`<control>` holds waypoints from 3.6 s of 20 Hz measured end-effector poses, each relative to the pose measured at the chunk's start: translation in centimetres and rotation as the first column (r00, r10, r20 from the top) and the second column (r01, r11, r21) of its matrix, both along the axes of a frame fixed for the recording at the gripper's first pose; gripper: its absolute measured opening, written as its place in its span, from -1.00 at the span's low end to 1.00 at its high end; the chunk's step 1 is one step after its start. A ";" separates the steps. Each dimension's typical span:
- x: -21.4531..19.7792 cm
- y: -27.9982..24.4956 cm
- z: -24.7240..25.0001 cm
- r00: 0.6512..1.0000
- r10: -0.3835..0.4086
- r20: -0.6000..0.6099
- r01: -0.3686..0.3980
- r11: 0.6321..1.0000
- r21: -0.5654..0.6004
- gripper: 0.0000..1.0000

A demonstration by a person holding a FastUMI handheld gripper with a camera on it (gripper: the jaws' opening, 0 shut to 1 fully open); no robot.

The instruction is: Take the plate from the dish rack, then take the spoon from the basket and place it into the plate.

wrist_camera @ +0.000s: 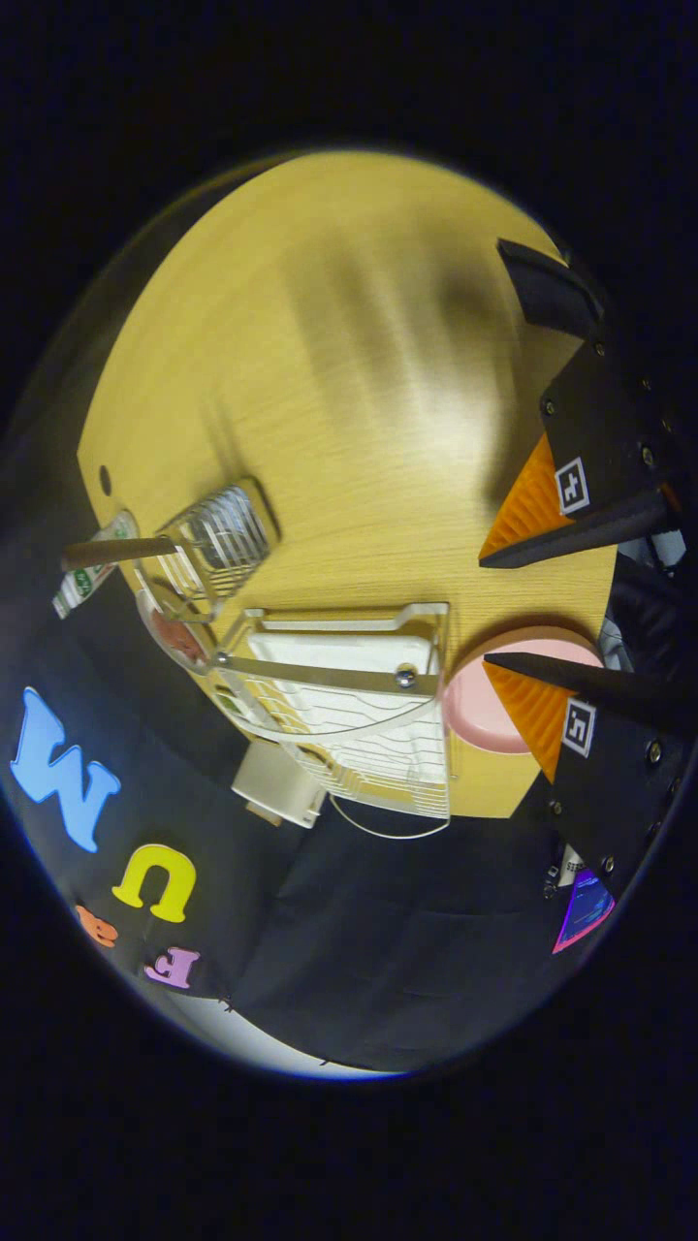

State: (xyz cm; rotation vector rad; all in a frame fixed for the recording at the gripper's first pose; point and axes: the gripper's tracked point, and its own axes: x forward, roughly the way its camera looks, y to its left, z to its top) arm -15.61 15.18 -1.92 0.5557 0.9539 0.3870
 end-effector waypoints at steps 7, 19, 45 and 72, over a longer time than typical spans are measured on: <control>7.3 -4.9 6.0 0.912 -0.220 0.346 0.262 0.962 -0.080 0.09; 16.8 -7.6 7.9 0.698 -0.461 0.548 0.561 0.828 -0.018 0.09; 18.1 -7.7 18.7 0.641 -0.354 0.682 0.532 0.844 -0.062 -0.88; -0.5 20.1 12.3 0.681 0.351 0.643 -0.110 0.917 -0.384 -0.88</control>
